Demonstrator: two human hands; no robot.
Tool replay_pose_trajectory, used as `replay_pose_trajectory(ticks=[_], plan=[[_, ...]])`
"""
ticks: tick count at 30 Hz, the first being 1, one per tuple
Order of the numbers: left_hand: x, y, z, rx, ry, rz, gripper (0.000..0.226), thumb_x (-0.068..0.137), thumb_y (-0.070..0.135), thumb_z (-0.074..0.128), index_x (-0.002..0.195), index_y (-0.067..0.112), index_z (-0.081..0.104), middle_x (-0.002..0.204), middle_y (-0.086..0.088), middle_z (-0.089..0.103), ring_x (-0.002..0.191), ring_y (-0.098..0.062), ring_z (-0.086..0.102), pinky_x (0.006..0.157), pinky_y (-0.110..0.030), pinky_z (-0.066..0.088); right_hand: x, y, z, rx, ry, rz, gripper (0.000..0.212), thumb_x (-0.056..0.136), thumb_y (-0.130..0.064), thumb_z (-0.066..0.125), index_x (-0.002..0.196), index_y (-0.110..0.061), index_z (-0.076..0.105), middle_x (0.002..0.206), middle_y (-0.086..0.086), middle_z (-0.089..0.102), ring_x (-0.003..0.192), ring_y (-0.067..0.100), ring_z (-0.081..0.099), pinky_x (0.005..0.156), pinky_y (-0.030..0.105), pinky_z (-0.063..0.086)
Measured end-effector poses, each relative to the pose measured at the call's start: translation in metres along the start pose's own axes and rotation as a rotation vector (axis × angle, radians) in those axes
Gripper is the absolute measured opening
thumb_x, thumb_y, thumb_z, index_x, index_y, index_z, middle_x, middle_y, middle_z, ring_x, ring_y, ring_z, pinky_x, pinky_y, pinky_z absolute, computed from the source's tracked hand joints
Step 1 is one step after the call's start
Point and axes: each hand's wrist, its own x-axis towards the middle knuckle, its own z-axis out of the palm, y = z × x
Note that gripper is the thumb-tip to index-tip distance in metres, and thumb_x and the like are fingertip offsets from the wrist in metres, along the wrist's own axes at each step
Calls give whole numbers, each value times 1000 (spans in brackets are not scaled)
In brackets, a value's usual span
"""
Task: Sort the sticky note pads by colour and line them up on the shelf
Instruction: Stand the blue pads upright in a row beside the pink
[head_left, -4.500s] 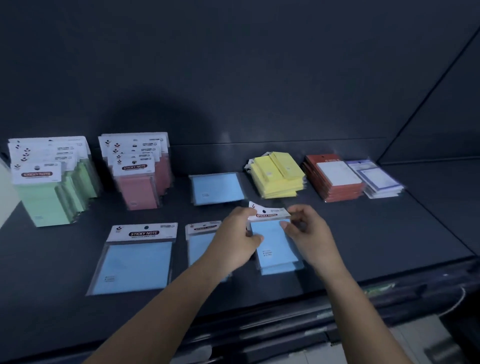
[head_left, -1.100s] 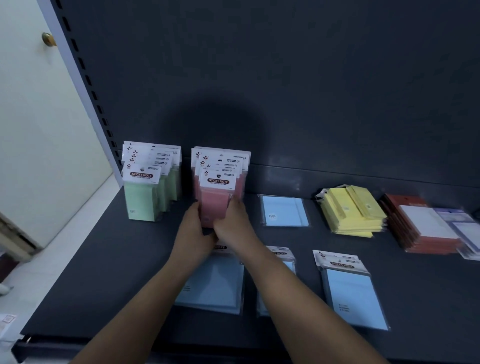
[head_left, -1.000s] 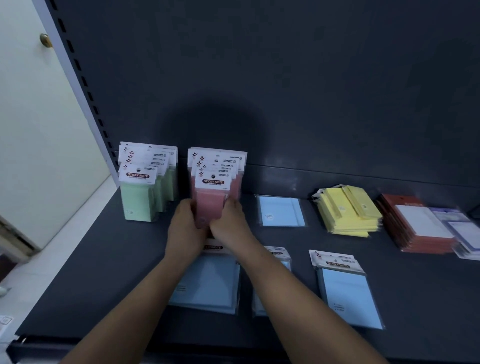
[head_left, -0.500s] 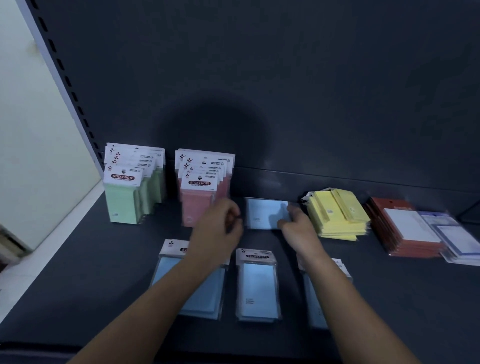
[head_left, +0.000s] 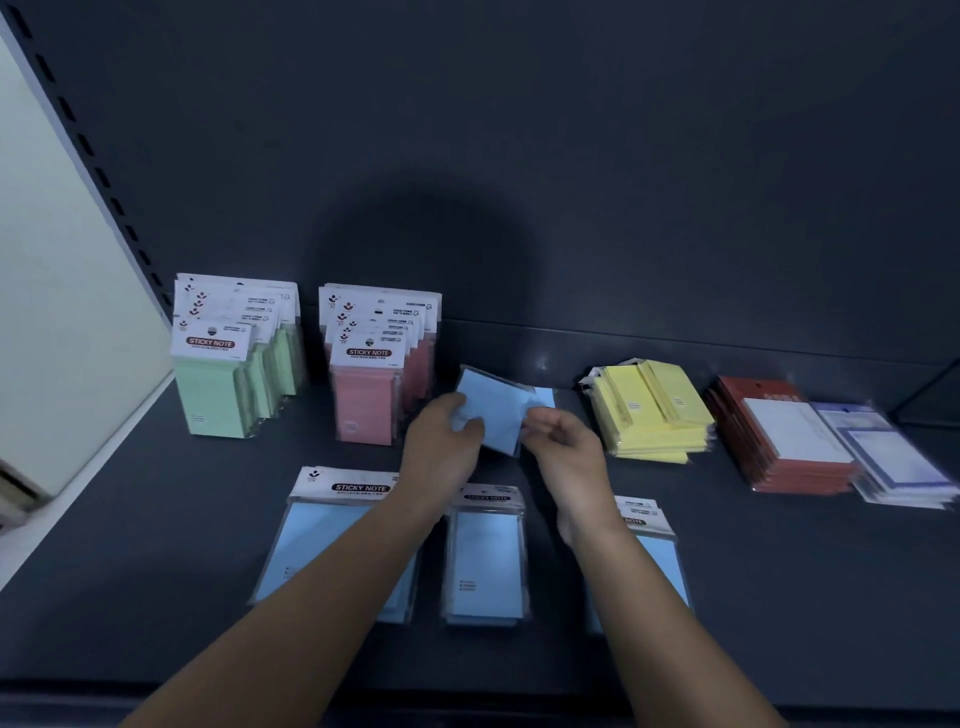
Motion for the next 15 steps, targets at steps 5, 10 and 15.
replay_pose_trajectory(ticks=[5,10,15], plan=[[-19,6,-18,-213,133,106,3,85,14,66,85,13,62,86,-4,65,78,-10,59,68,-13,45,-18,-6,1,482,52,91,15,88,4,55,88,-11,57,86,9,60,78,19,59,78,28,49],[-38,8,-63,-330,-13,115,21,84,-1,62,85,20,61,71,1,59,54,2,55,48,-15,46,-39,-11,11,302,-23,-129,21,85,1,61,91,-19,58,82,-4,62,70,9,57,66,21,49],[-54,-9,-112,-311,-125,74,46,83,-6,56,108,32,63,83,0,71,74,-14,66,70,-29,54,-60,-10,35,170,-223,-174,33,83,4,63,97,-25,54,97,-7,65,54,8,55,44,20,44]])
